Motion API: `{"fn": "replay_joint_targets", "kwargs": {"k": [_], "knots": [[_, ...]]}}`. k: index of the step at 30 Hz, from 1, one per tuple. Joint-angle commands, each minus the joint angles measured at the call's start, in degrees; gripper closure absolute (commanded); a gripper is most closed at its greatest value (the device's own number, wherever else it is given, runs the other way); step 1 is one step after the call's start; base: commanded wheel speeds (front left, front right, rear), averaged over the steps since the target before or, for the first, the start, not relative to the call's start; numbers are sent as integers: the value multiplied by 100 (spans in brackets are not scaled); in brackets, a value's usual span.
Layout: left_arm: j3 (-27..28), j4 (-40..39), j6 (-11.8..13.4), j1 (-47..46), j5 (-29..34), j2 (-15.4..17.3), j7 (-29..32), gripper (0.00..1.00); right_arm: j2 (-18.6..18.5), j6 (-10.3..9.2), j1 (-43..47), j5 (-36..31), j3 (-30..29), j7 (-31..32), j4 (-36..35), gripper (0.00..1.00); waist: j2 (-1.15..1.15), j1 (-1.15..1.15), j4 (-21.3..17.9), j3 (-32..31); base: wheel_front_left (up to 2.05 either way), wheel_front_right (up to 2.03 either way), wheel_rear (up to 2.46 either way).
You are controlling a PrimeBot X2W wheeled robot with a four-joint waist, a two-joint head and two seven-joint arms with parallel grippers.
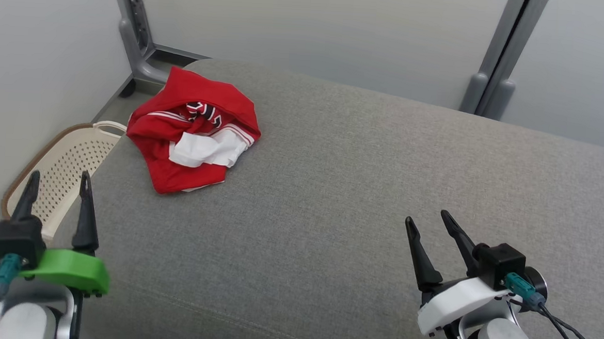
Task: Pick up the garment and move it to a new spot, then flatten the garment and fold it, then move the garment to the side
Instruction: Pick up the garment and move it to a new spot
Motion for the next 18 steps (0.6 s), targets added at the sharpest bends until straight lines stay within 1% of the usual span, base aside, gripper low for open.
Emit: {"fn": "replay_joint_targets", "kwargs": {"k": [1,13,18], "knots": [[29,67,-55,-223,-73,58,31,0,-47,0,-82,12,22,-30,2,0,0,0,-153,109,0,0,0],[238,919,-300,-1133,-363,347,34,0,-185,0,-352,95,363,-30,54,0,0,0,-877,470,0,0,0],[244,1290,-463,-1524,-474,436,76,0,-231,0,-482,101,444,-30,31,0,0,0,-1183,656,0,0,0]]}}
